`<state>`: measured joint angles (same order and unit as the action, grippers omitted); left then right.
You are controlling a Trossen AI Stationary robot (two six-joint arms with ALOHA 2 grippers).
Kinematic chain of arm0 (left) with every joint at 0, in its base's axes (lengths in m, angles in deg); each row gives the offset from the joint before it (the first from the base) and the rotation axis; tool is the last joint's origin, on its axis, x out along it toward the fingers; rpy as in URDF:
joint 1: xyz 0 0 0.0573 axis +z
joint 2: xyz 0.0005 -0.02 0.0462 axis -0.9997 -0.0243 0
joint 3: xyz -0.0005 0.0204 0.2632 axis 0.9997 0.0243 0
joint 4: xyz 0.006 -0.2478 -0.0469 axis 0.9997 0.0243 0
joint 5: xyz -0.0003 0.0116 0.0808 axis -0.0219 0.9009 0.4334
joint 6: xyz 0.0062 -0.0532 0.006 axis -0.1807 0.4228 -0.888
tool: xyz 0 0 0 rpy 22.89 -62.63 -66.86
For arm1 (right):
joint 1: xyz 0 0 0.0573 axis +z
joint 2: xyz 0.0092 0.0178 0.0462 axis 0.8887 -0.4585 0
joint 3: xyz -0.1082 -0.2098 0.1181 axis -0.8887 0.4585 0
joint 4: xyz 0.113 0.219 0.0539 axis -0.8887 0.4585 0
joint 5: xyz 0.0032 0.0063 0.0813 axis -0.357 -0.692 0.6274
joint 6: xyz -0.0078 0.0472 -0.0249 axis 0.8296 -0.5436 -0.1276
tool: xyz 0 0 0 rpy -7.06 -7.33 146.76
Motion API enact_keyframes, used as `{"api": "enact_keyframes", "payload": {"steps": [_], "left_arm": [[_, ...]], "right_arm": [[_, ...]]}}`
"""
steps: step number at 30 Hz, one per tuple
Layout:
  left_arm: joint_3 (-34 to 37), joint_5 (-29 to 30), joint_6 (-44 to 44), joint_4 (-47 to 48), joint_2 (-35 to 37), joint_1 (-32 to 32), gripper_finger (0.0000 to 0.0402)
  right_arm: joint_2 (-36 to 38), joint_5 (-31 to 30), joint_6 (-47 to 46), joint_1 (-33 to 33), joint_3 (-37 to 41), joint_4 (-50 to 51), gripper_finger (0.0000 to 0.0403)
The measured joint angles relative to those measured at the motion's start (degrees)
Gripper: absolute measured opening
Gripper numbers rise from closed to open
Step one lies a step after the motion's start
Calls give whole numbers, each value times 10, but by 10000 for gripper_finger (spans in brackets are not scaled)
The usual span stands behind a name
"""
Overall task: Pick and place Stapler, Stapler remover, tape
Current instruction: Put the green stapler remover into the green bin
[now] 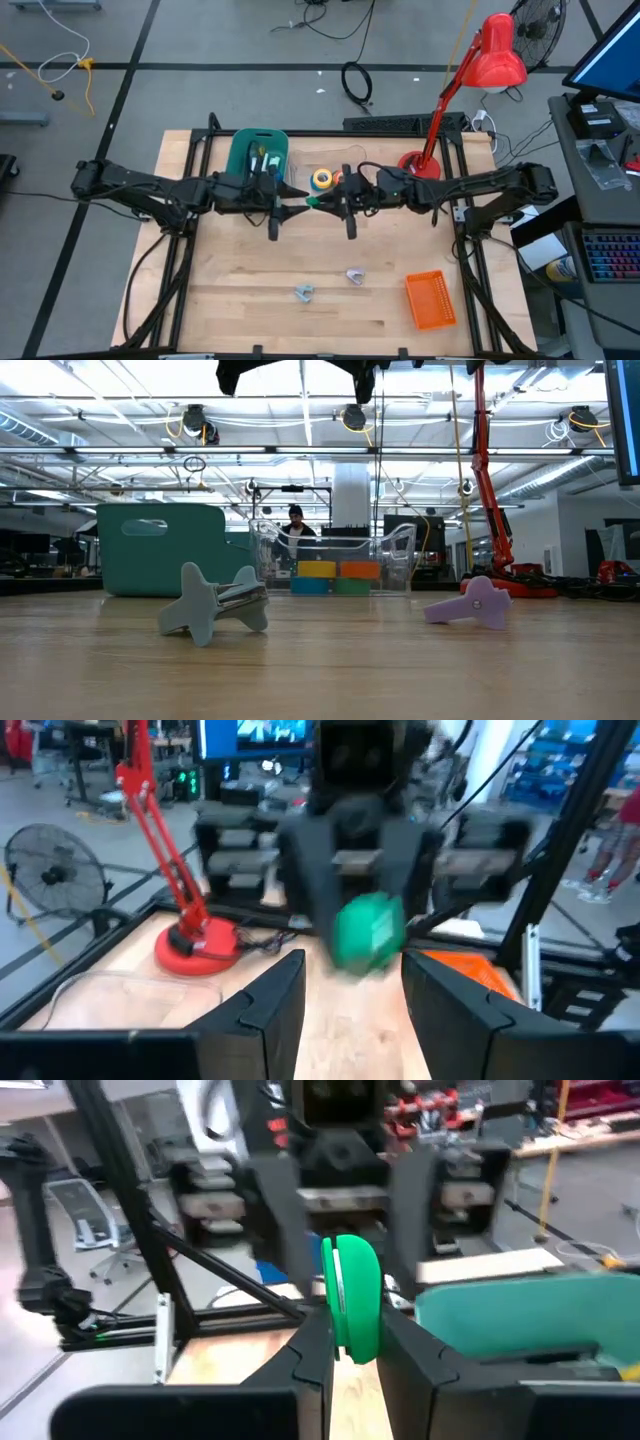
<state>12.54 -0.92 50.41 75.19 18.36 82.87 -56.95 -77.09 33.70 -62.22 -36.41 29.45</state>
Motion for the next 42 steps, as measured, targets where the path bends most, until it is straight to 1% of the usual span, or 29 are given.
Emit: {"api": "enact_keyframes", "payload": {"steps": [3,6,12,29,37,39,42], "left_arm": [[0,-4,0,-6,1,0,170],[0,-14,0,-6,0,0,170],[0,-14,11,-5,0,0,170],[0,-14,25,-1,0,1,170],[0,-16,31,-36,0,14,170],[0,-18,38,-28,0,16,164],[0,-40,45,-16,0,20,143]], "right_arm": [[-2,-1,-7,-1,0,5,45],[-3,11,-13,-1,0,1,45],[-21,25,-26,-2,1,-40,45],[-27,26,-30,-5,0,-56,45],[-27,26,-30,-5,0,-58,45],[-27,25,-29,-5,0,-58,45],[-27,25,-28,-5,0,-58,45]]}}
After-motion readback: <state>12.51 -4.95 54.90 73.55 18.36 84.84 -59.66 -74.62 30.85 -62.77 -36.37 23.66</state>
